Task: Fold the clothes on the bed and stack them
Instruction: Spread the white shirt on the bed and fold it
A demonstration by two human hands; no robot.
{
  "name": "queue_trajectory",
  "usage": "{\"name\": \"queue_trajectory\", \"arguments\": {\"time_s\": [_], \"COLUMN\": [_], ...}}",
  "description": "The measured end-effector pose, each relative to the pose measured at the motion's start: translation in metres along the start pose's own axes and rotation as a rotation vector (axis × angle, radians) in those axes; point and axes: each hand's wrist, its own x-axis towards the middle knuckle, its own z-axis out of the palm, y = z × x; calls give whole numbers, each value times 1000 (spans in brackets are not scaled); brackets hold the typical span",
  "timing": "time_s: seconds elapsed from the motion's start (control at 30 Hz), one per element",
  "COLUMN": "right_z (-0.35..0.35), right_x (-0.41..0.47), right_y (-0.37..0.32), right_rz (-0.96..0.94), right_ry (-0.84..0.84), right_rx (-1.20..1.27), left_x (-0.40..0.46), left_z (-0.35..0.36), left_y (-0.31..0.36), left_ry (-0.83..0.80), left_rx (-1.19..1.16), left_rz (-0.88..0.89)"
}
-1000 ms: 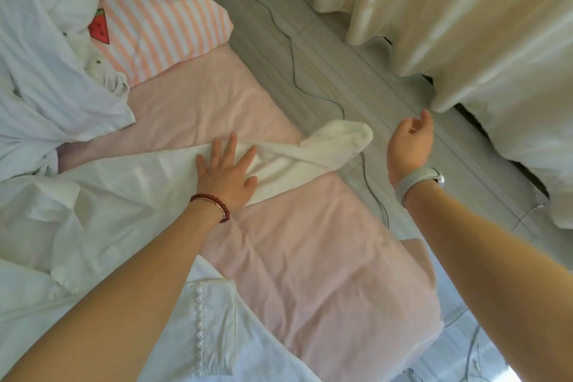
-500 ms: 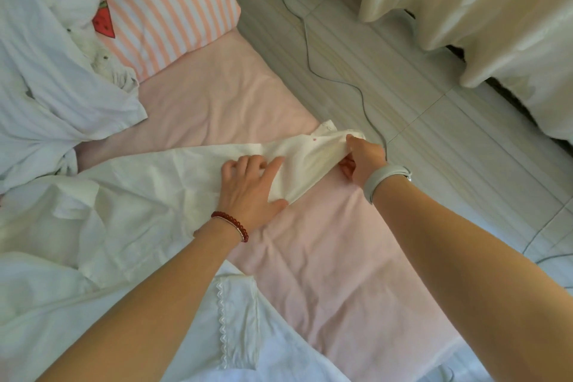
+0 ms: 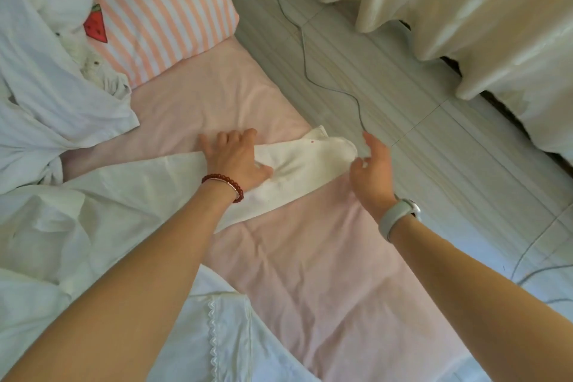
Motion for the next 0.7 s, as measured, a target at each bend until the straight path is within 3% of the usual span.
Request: {"name": "queue_trajectory", "arguments": {"time_s": [0.07,0.17,0.23,0.27,0.37,0.43,0.53,0.6,0.7], "right_z": [9,19,16,11,-8,-16,-14,-8,2], "right_x": [3,13,13,10,-7,-15,-12,-2,13], "right_y": [-12,-25,-29,-29,-13,5,17,15,12], "right_rz": [-313,-480,-631,-675,-692,-536,-21,324,542], "right_ry": [-189,-439,-333,-257,-177,-231,-108,-17,-129], "right_rx": [-188,-593,-731,-700,-610,-582,-231,20,31], "left_x": [3,-17,-35,-42,-43,-30,-6,6,17], "left_z": [-9,-17,-15,-11,3,6,2,-2,-11], "left_y": [-1,0,1,2,1,1,6,10,10], "left_ry": [49,273,360,313,187,189,-34,-97,-102], "left_rx": [-93,-244,-279,-283,-303,-328,-336,-320,-402], "left_rz": [119,295,414,426,282,124,-56,-67,-41]}}
